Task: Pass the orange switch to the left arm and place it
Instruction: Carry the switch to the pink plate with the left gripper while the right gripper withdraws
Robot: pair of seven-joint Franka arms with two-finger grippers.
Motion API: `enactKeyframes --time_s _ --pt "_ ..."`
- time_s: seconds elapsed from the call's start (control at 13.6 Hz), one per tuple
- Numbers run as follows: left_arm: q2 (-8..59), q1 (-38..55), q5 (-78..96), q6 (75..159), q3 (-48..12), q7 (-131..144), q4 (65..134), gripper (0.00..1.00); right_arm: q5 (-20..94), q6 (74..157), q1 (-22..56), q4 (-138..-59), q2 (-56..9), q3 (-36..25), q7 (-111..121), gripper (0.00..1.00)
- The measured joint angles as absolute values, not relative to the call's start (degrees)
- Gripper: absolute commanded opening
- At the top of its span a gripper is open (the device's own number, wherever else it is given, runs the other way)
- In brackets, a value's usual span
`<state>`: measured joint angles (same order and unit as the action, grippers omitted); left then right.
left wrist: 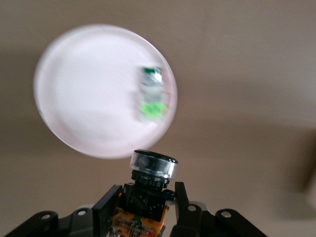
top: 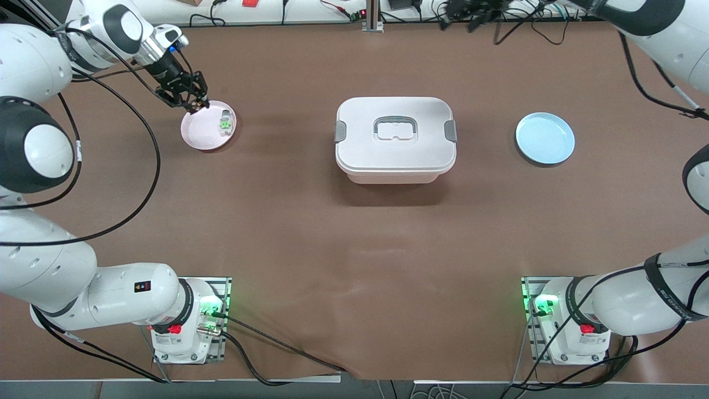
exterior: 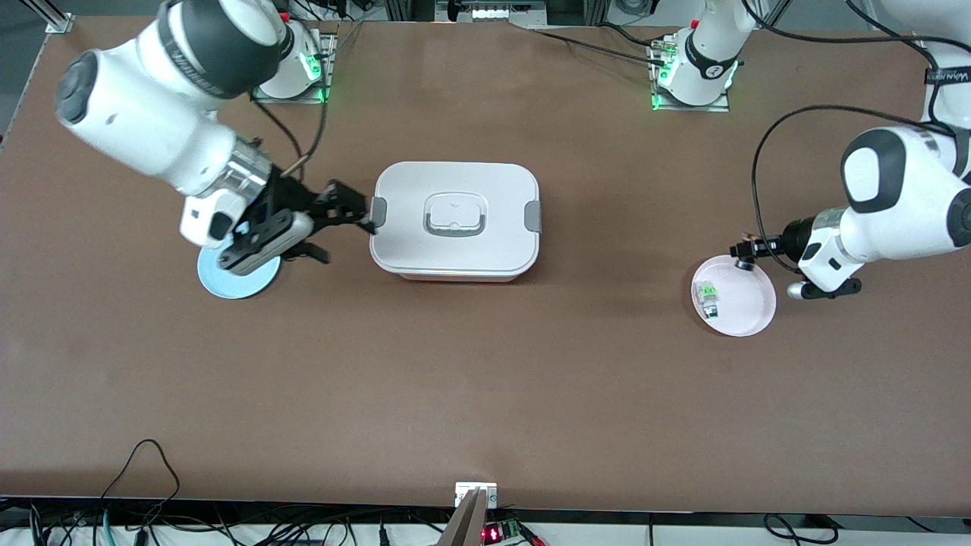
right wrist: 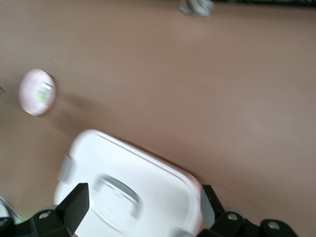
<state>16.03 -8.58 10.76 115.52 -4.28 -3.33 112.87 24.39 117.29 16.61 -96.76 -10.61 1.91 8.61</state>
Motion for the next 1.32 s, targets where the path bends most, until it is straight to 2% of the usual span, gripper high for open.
enactKeyframes --time_s 0.44,0.66,0.88,1.03,1.1,1.17,1.32 --pt "23.9 -8.6 -0.1 131.7 -3.1 -4.8 112.9 0.0 12.5 102.5 16.6 -96.7 -8.7 -7.0 7.7 1.0" --pt "28.1 -8.5 -0.2 136.9 -3.0 -5.0 112.9 0.0 7.0 98.6 16.7 -96.4 -7.2 -7.8 4.1 1.0" --pt "30.2 -8.5 -0.2 138.1 -3.0 -5.1 112.8 0.0 4.3 94.8 16.4 -95.7 -6.7 -7.7 -1.2 1.0" --pt "30.7 -8.3 -0.2 138.1 -3.0 -5.1 112.8 0.4 4.1 93.9 13.7 -94.6 -5.8 -6.0 -3.8 1.0" --pt "30.9 -8.3 -0.2 138.1 -3.0 -5.2 113.0 0.92 4.1 93.6 11.2 -94.3 -5.0 -4.1 -4.8 1.0" --pt "31.2 -8.2 -0.2 138.1 -3.0 -5.2 113.1 1.0 4.1 93.1 8.0 -94.1 -4.0 -1.8 -5.5 1.0" --pt "31.3 -8.1 -0.2 138.1 -3.0 -5.2 113.7 1.0 4.1 91.0 1.3 -94.1 -1.8 3.1 -6.0 1.0"
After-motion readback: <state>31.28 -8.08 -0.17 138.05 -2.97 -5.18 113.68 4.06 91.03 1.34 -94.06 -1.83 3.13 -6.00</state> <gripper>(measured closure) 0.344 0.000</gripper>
